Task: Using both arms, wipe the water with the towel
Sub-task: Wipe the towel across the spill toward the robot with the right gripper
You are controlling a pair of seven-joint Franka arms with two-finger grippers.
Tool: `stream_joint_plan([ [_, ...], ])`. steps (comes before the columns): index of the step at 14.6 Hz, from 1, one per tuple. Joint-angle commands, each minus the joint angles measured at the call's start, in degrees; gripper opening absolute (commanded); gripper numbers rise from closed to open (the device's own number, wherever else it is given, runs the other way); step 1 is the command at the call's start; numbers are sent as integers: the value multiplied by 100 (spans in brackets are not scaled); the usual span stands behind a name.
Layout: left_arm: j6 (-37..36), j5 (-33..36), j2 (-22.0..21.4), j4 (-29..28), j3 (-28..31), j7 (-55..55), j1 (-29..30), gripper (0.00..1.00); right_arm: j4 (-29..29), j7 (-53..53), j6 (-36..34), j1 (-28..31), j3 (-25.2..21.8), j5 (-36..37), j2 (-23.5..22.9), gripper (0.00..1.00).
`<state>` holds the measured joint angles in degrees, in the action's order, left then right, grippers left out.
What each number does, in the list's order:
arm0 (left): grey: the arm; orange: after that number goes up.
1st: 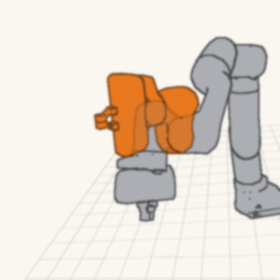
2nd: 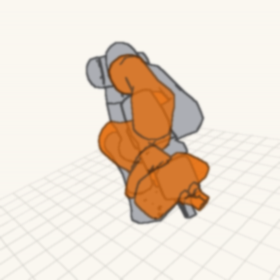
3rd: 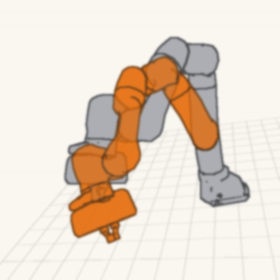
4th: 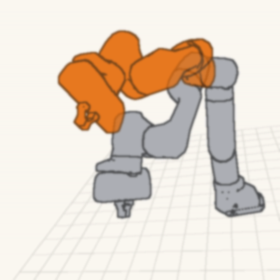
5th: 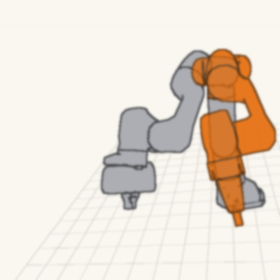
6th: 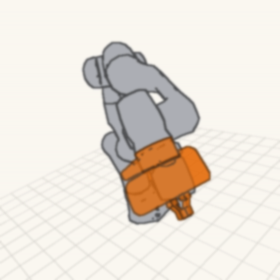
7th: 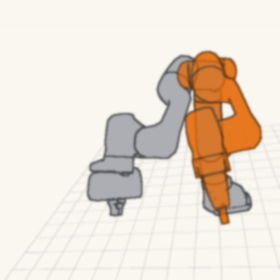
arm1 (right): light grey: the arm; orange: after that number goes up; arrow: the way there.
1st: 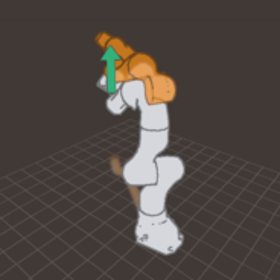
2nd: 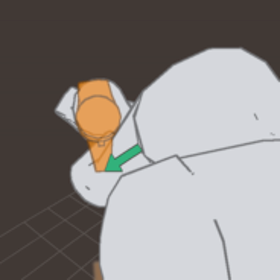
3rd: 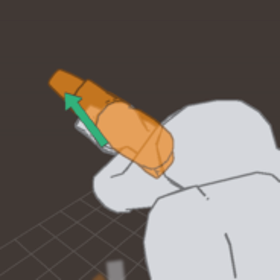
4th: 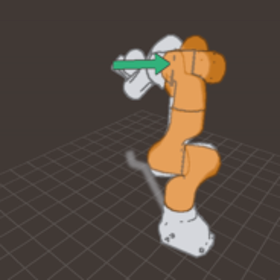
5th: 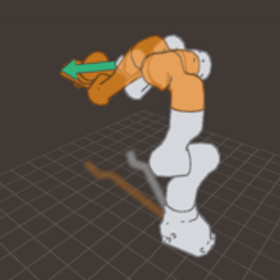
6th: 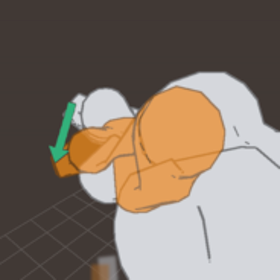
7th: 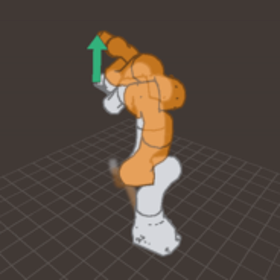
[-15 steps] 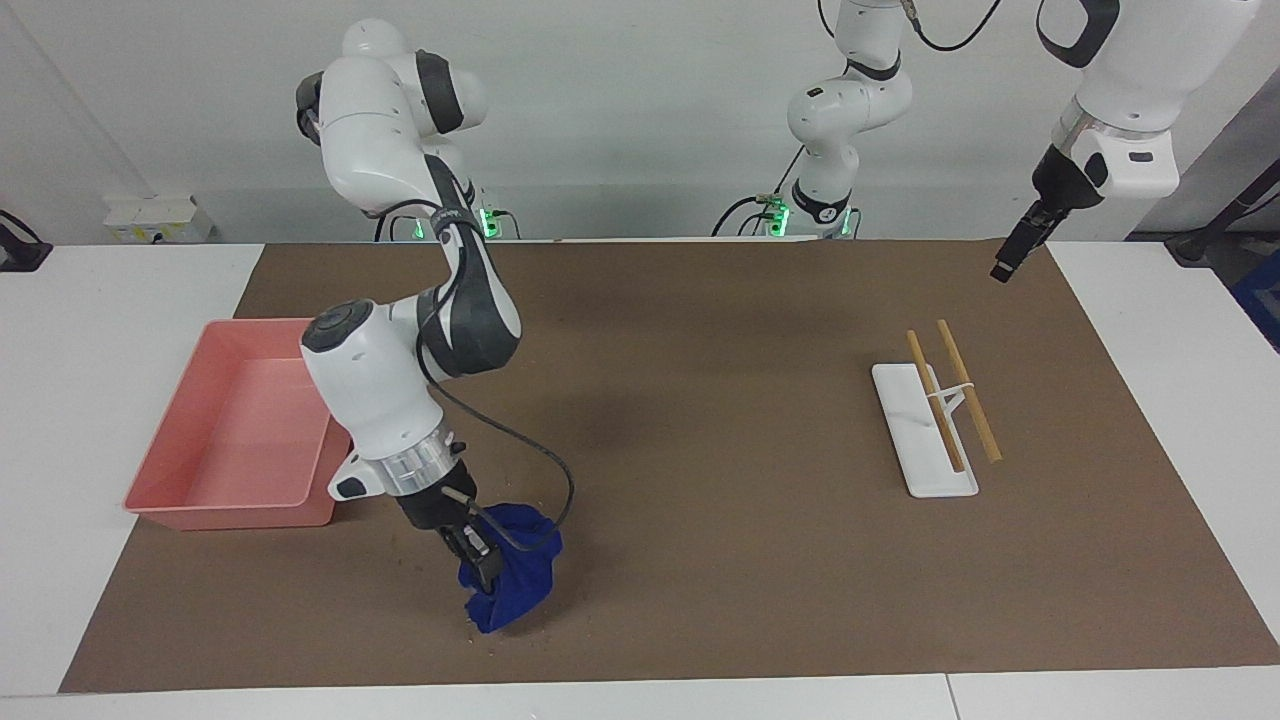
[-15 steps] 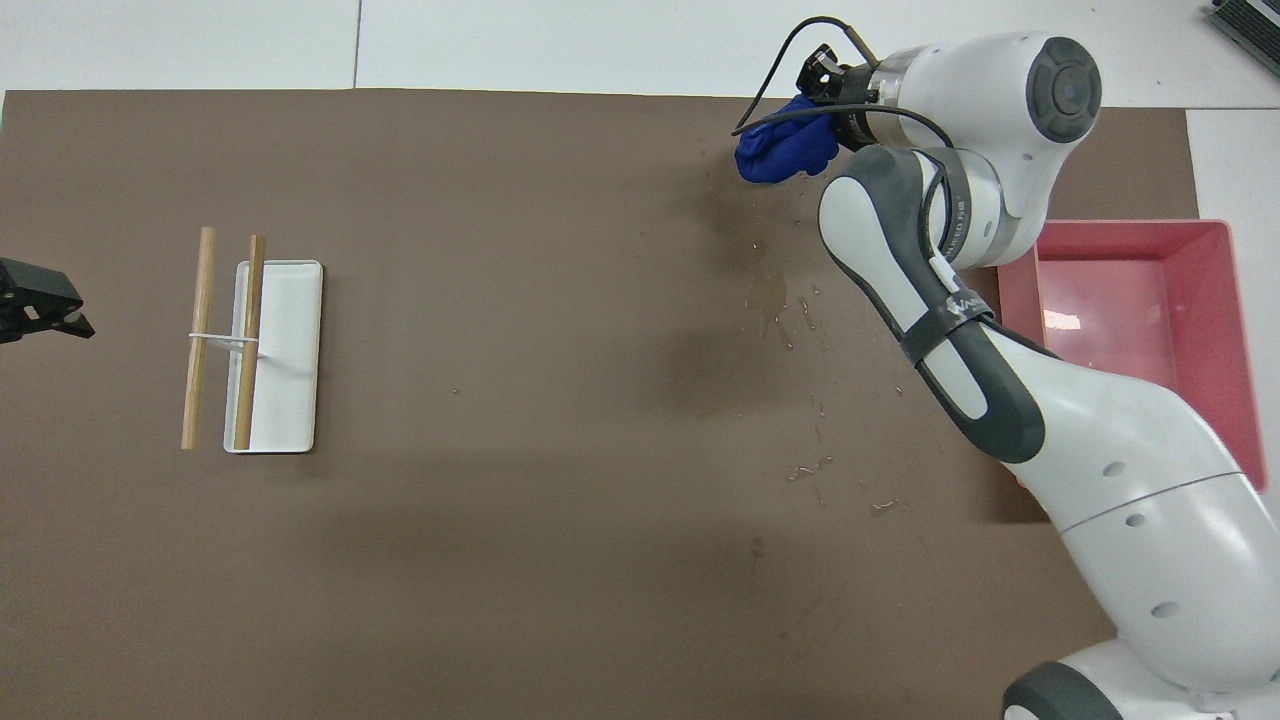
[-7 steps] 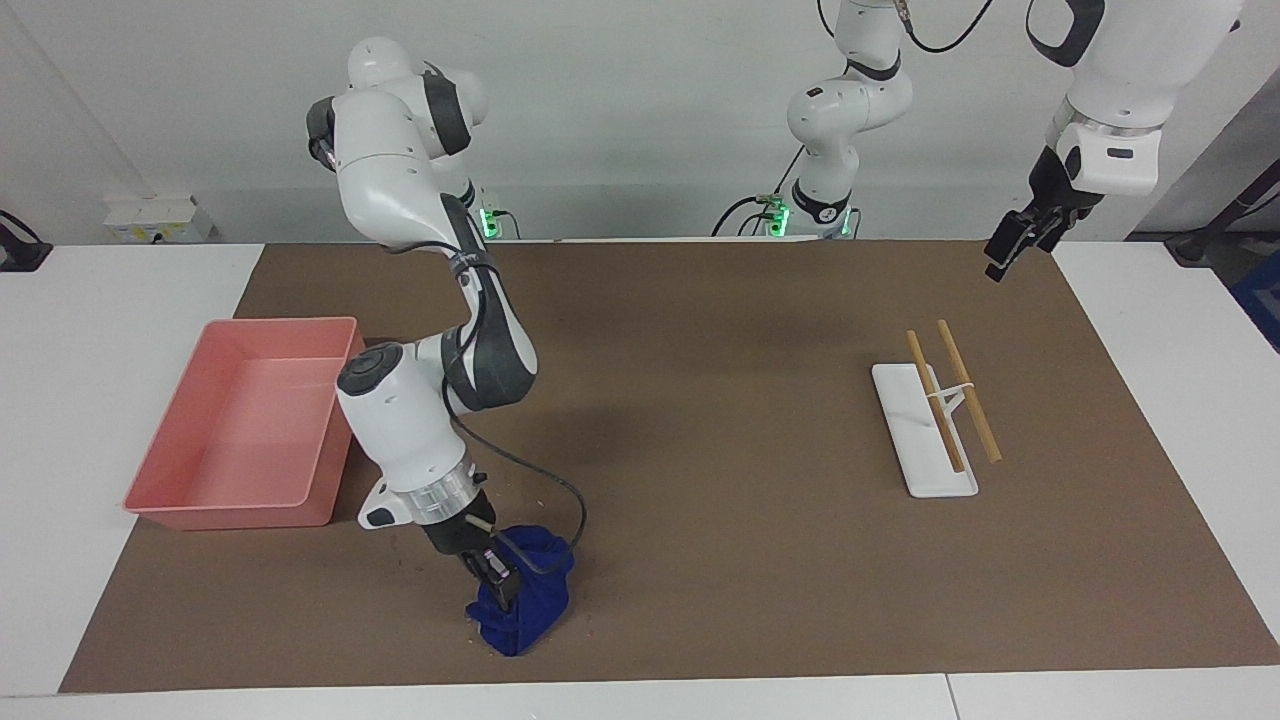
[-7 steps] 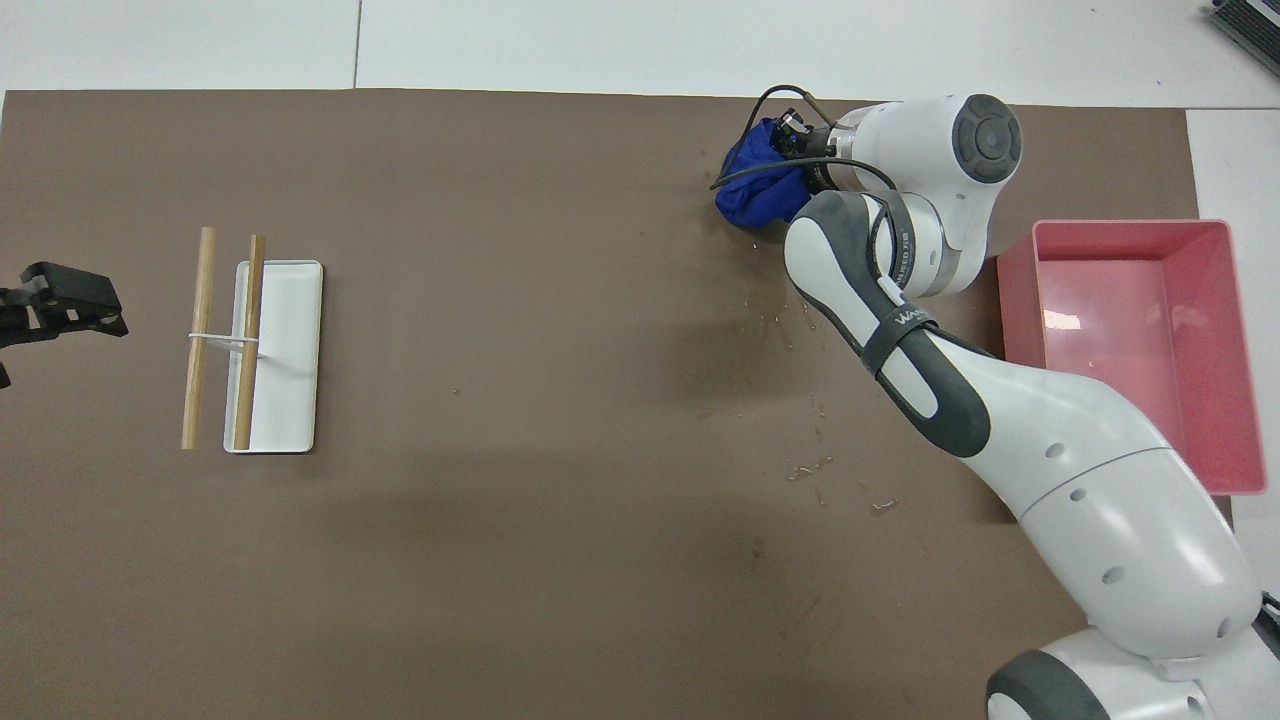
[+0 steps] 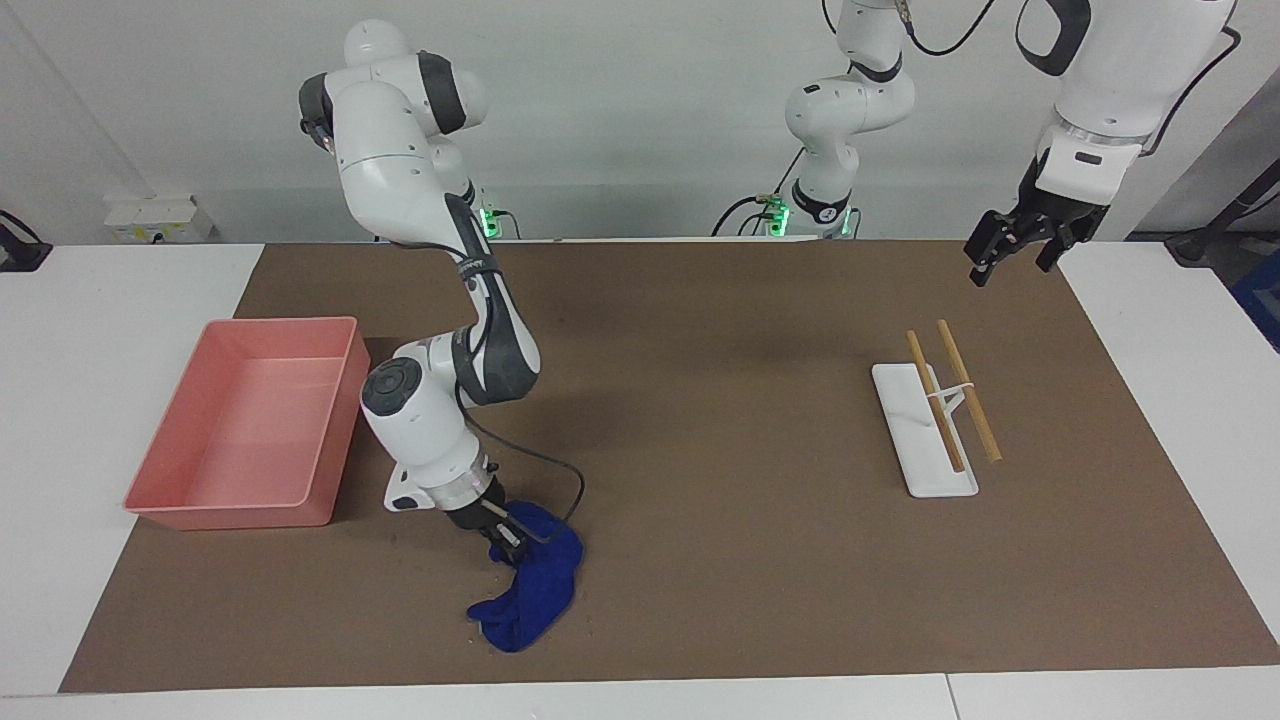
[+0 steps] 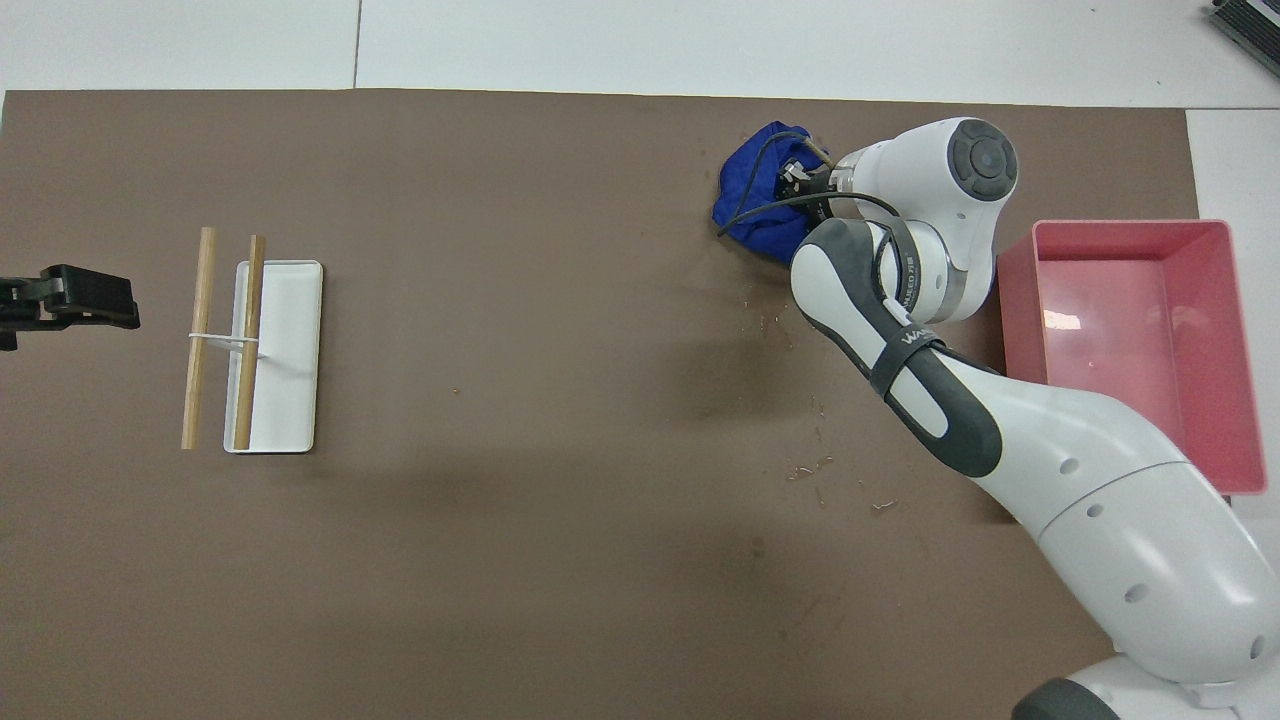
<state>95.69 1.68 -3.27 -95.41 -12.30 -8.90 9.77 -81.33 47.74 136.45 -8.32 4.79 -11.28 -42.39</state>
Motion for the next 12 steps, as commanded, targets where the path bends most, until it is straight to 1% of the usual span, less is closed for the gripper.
stream_joint_plan([
  [1, -384, 149, 354, 488, 149, 90, -379, 100, -383, -2, -530, 67, 31, 170, 389, 0],
  [2, -420, 175, 258, 270, 149, 168, -388, 100, -496, 7, -689, 67, 13, 213, 486, 0],
  [4, -516, 202, 11, -117, 149, 231, -406, 100, -1013, 7, -717, 67, 4, 275, 862, 0],
  [9, -508, 184, 2, -110, 87, 248, -406, 100, -2559, -63, -725, 120, 13, 337, 1961, 0],
  [12, -490, 175, 19, -83, 131, 222, -397, 100, -3369, -72, -752, 120, 22, 337, 2524, 0],
])
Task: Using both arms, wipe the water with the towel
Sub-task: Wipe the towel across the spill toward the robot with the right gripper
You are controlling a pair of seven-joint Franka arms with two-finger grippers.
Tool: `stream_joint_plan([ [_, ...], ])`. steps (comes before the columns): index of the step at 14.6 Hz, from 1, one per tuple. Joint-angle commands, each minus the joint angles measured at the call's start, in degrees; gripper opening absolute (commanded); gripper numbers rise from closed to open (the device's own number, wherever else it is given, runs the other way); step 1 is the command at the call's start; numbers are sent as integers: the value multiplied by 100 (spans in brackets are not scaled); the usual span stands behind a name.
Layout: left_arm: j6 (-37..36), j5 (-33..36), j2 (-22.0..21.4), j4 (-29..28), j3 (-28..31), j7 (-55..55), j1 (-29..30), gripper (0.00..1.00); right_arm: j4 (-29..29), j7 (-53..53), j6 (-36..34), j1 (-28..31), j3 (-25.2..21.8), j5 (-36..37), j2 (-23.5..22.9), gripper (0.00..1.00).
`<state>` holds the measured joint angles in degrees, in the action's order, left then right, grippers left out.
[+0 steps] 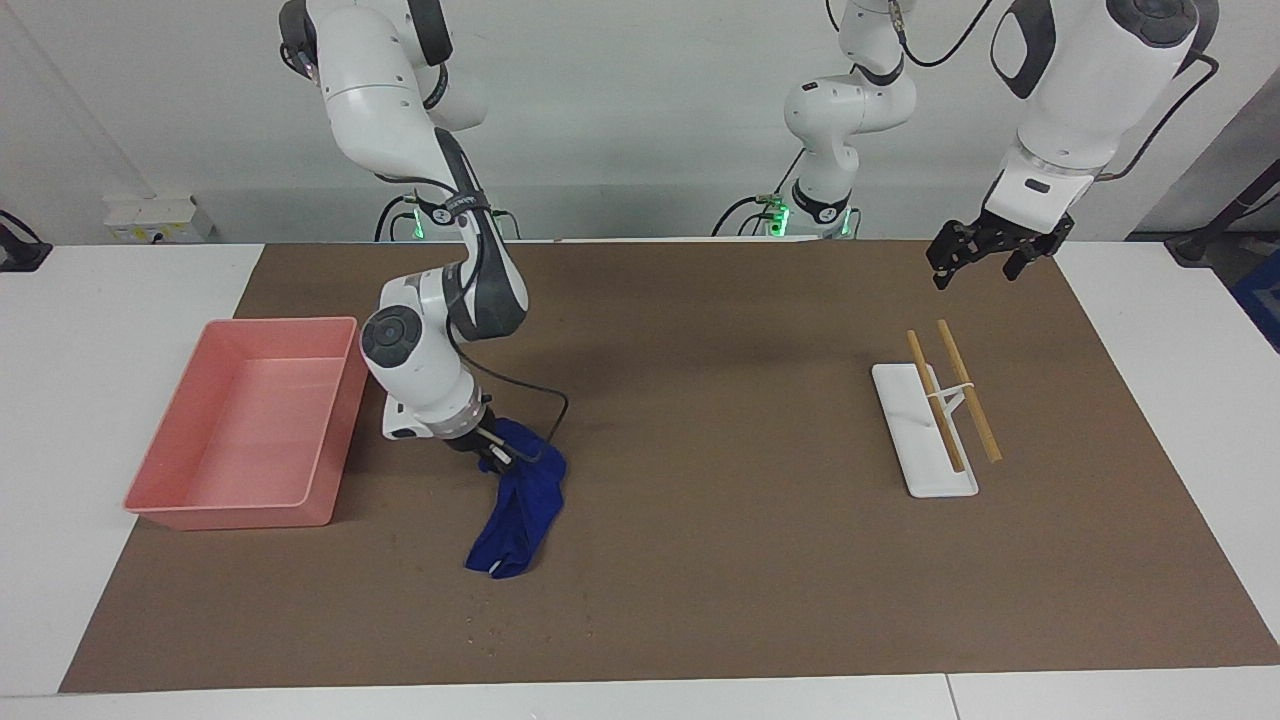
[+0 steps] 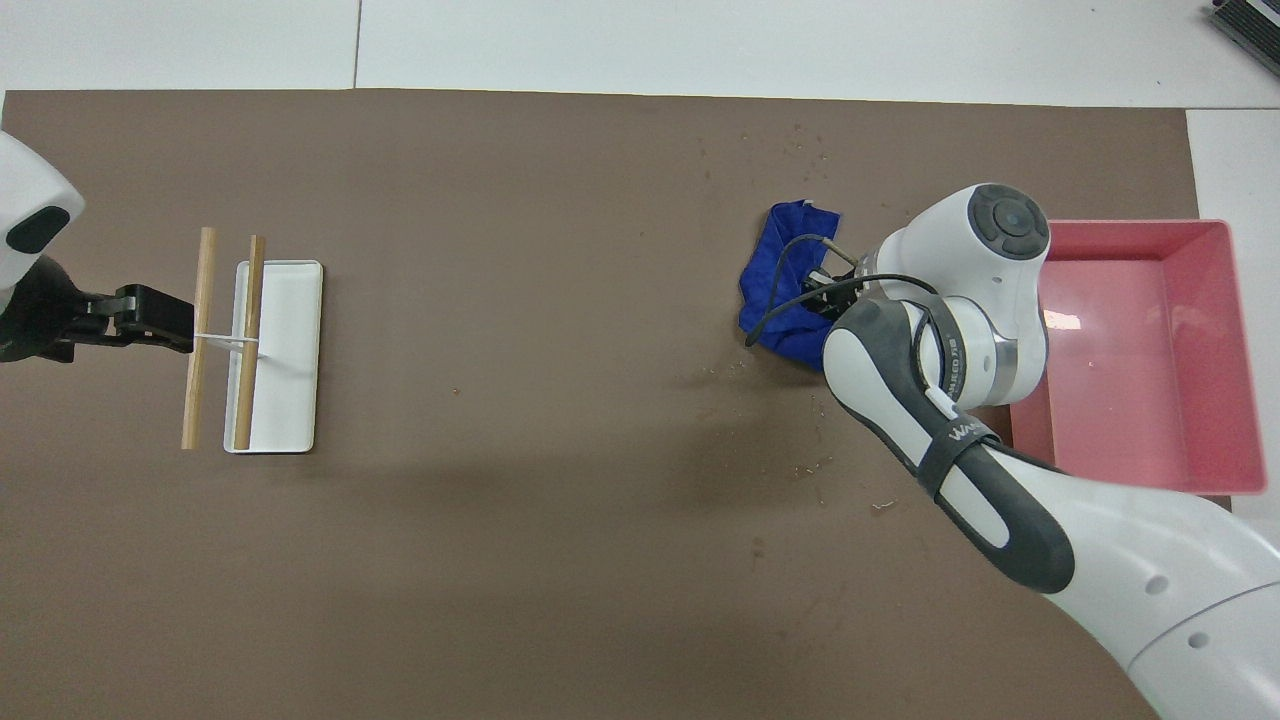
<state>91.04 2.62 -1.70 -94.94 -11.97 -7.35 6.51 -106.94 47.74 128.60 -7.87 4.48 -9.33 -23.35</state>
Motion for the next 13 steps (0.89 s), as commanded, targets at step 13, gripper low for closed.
stream_joint_plan([
  [13, -33, 72, -111, -77, 1364, 49, -1346, 100, -2587, -90, -1011, -118, 88, 142, 2176, 0],
])
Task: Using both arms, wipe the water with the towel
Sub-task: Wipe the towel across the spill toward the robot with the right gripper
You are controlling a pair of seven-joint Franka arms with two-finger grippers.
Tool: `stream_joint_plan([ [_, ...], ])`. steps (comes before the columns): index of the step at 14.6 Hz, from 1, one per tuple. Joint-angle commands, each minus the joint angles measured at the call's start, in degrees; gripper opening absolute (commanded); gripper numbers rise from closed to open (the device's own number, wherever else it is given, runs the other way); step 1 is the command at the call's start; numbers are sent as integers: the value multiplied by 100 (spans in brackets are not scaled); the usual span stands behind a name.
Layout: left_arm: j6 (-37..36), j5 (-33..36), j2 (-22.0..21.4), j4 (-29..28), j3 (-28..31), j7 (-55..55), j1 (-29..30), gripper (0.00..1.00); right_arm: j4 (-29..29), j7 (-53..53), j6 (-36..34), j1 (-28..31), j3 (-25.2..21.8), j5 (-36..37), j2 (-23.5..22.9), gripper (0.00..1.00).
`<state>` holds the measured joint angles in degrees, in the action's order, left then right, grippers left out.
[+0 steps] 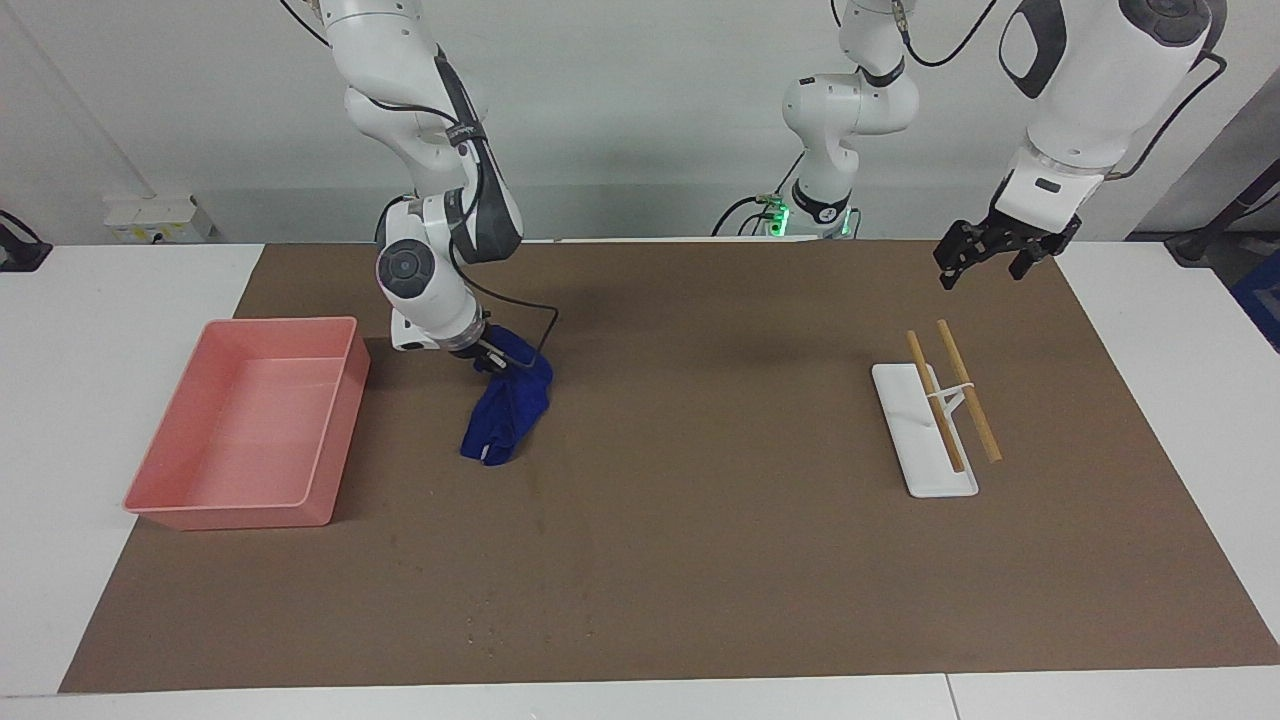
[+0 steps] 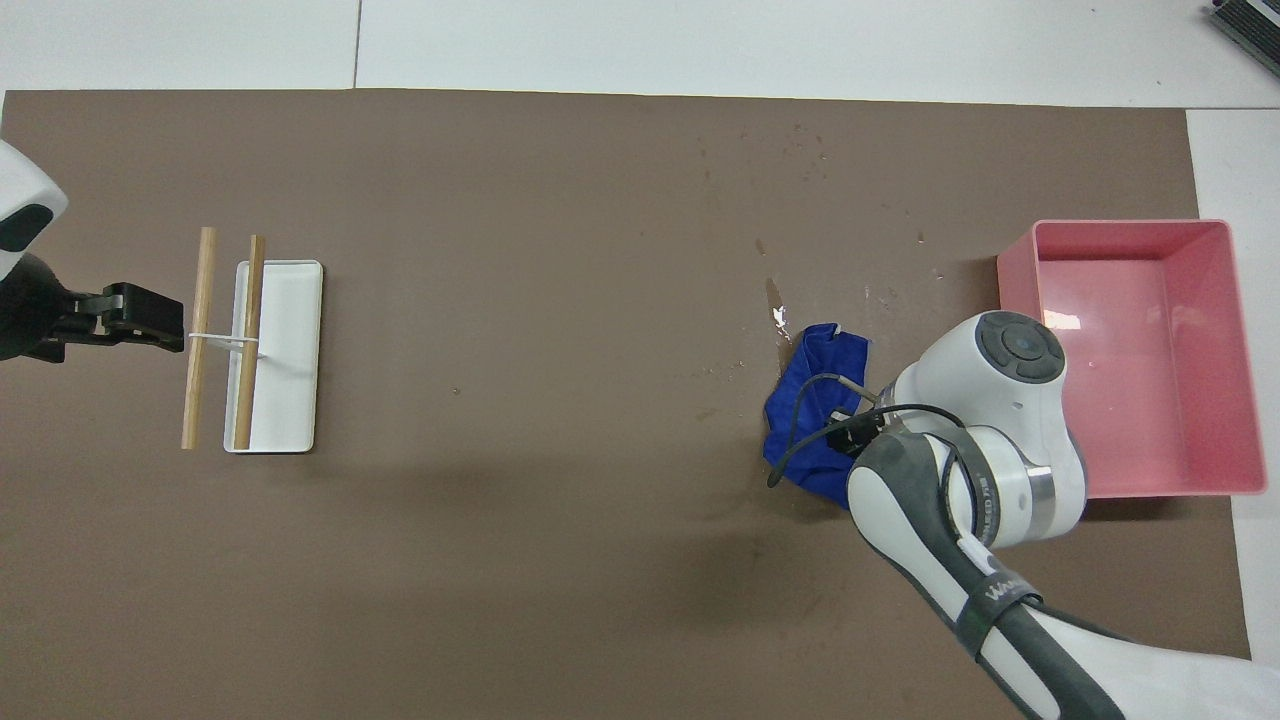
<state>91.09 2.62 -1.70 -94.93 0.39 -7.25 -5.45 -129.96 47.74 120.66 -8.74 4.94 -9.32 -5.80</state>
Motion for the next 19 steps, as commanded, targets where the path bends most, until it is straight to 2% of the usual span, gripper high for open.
stream_joint_plan([
  [1, -38, 72, -111, -78, 119, 39, -150, 100, -276, -20, -253, -83, 42, 132, 430, 0],
  [5, -73, 81, -102, -43, -22, 39, -53, 100, -232, 393, -96, -487, 59, 9, 413, 0],
  [7, -82, 81, -111, -52, -48, 39, -18, 100, -223, 779, 88, -873, 59, -79, 413, 0],
  [10, -82, 81, -120, -52, -144, 39, 69, 100, -214, 1071, 816, -1199, 59, -79, 334, 0],
  [13, -82, 72, -111, -52, -705, 39, 647, 100, -13, 974, 1748, -1209, 59, -79, 97, 0],
  [19, -65, 72, -93, -52, -743, 39, 676, 100, 698, 193, 3085, -779, 59, -88, -552, 0],
])
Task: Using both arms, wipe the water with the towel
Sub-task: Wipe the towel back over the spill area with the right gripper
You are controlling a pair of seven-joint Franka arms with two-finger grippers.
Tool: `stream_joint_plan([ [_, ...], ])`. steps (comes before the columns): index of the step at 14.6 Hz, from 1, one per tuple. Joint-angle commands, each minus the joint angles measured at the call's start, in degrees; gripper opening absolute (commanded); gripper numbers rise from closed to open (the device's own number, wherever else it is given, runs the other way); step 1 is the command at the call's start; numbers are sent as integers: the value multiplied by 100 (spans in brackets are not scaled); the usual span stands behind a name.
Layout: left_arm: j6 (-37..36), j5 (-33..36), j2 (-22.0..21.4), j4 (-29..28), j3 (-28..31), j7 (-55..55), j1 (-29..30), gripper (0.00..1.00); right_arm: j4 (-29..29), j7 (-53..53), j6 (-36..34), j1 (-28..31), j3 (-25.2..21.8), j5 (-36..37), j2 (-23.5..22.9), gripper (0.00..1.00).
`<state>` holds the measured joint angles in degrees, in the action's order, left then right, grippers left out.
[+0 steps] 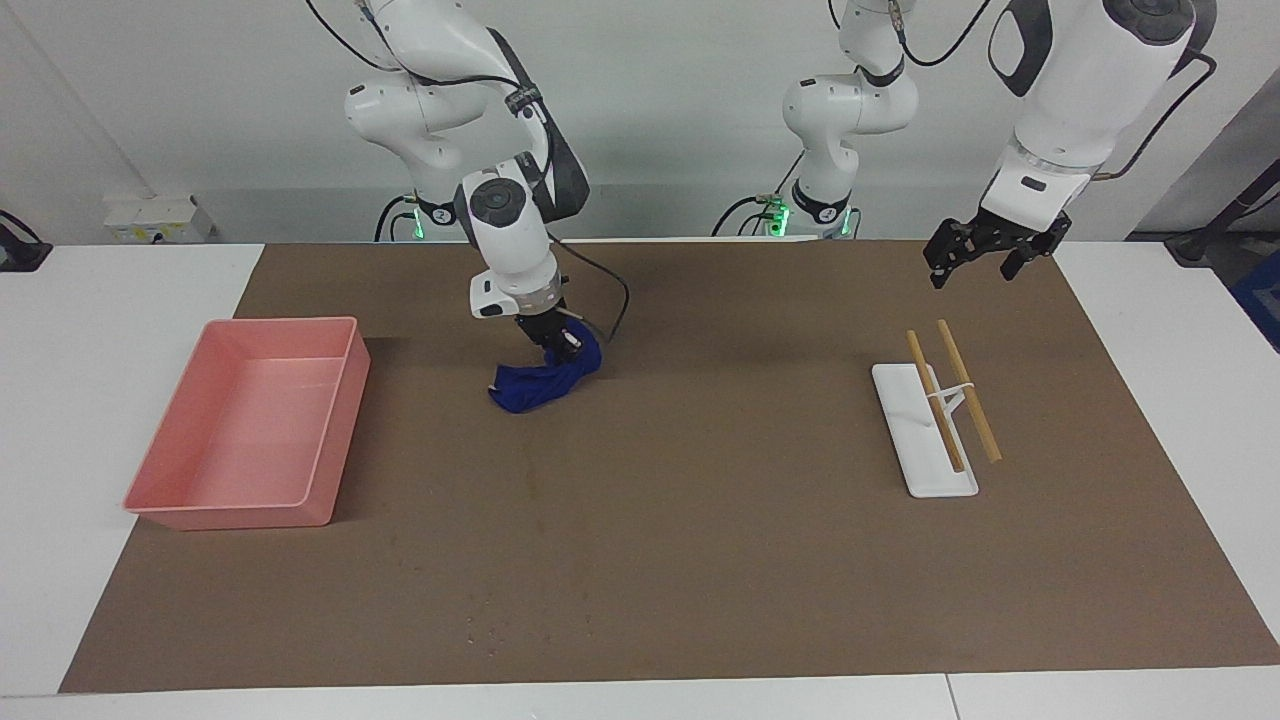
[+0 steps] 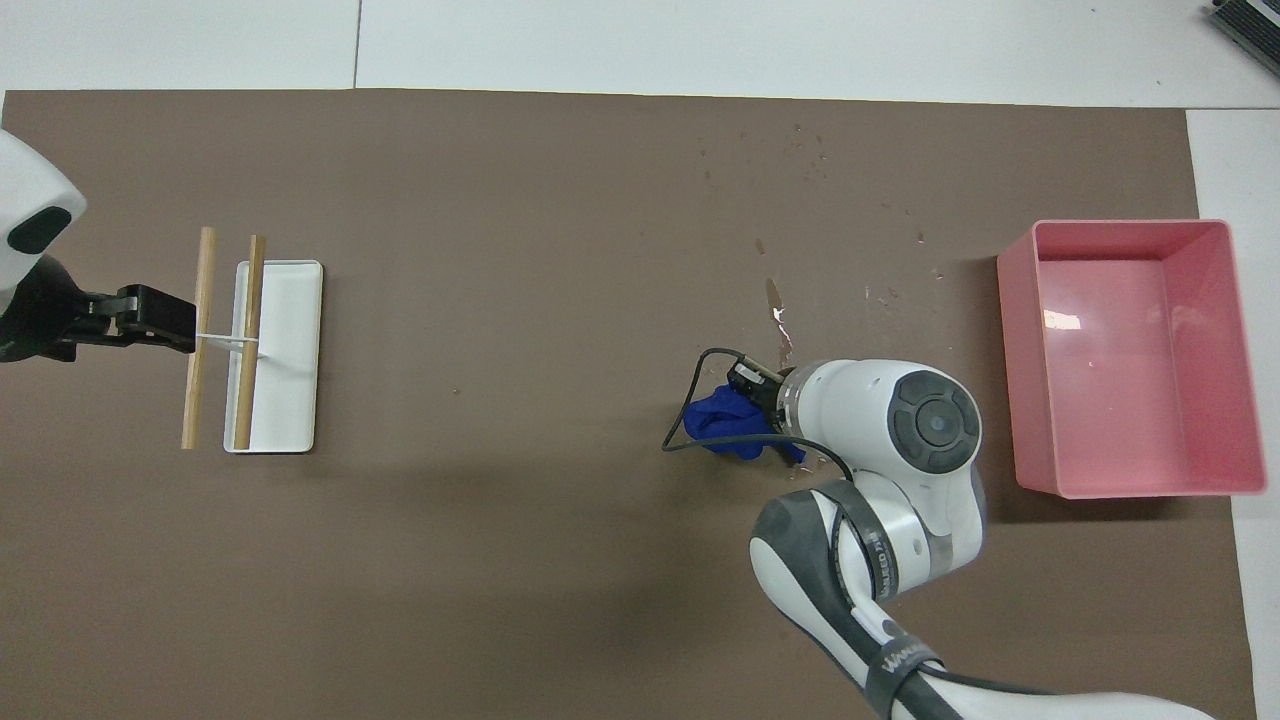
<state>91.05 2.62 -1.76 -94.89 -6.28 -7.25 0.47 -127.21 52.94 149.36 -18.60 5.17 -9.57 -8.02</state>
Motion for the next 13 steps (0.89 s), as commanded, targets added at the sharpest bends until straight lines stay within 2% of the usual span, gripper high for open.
stream_joint_plan([
  [1, -70, 72, -105, -56, -75, 39, 103, 100, 721, -389, 216, 286, 37, -62, -514, 0],
  [4, -44, 72, -114, -56, -84, 101, 120, 100, 1618, -520, 24, 602, 37, -150, -1007, 0],
  [8, 36, -85, -140, -48, -101, 101, 103, 100, 2435, -802, 84, 735, 37, -150, -1587, 0],
  [11, -43, -306, -201, -30, -66, 83, 147, 100, 3367, -820, 58, 735, 54, -150, -2193, 0],
  [13, 27, -323, -228, -83, -66, 110, 155, 100, 3581, -811, 49, 674, 98, -168, -2353, 0],
])
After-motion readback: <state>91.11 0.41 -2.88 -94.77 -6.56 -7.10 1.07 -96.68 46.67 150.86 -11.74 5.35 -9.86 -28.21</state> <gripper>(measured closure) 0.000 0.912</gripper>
